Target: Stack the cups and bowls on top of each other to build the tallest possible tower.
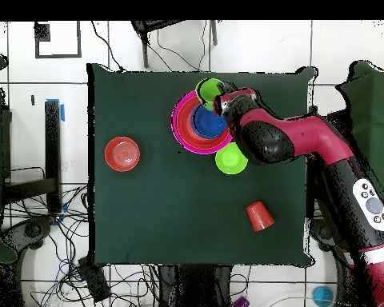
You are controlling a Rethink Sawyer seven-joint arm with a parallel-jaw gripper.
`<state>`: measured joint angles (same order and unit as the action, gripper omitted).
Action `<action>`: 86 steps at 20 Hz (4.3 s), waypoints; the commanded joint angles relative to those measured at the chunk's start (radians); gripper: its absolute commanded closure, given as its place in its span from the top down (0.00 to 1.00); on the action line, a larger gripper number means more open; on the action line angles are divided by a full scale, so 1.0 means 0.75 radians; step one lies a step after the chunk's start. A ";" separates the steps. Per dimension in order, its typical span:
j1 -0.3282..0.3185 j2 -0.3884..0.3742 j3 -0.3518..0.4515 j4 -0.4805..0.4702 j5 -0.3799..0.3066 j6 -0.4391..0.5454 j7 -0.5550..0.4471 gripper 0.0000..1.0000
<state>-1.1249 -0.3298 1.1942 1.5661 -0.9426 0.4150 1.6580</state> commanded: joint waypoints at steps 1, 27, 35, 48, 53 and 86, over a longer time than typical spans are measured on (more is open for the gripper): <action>0.048 0.010 -0.058 -0.057 -0.022 0.106 -0.408 0.00; 0.080 0.005 -0.080 -0.069 0.053 0.186 -0.407 1.00; 0.075 -0.001 -0.078 -0.069 0.061 0.162 -0.388 1.00; 0.089 -0.001 -0.081 -0.065 0.049 0.167 -0.407 1.00; 0.125 -0.017 -0.111 -0.049 0.005 0.125 -0.356 1.00; 0.478 -0.854 -0.582 0.505 0.220 -0.374 0.402 1.00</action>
<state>-0.7242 -0.9741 0.7288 1.8536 -0.7911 0.0316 1.9686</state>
